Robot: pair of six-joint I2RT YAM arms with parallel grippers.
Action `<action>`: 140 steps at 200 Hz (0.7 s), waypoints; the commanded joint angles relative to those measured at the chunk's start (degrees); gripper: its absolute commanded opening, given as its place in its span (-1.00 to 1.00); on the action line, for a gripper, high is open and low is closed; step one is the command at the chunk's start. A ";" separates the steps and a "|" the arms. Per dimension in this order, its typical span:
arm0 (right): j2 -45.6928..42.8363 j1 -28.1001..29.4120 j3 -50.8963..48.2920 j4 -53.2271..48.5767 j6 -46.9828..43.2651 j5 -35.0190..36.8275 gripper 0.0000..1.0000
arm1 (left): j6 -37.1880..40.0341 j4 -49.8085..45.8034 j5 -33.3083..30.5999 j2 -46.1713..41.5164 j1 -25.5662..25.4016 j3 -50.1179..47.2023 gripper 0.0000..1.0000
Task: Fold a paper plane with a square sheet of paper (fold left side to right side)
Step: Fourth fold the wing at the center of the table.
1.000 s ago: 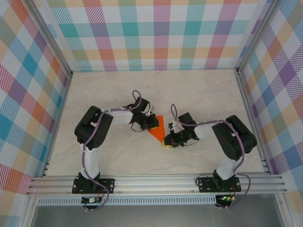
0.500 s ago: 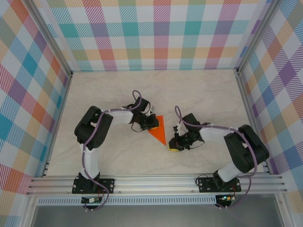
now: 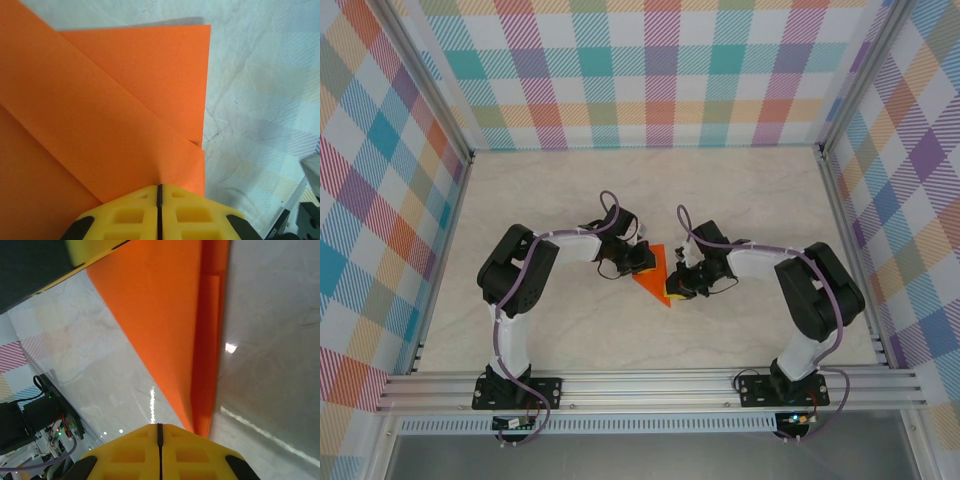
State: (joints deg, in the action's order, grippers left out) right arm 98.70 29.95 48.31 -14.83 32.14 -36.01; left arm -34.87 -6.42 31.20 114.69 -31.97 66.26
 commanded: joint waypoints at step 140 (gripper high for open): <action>-14.40 -1.11 -5.85 -9.83 -7.24 13.66 -0.54 | 1.41 -11.91 0.28 -7.54 0.90 7.91 -0.25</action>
State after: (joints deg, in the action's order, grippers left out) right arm 90.91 29.71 42.52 -21.23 27.55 -28.25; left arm -34.76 -11.77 31.11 113.45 -31.66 69.71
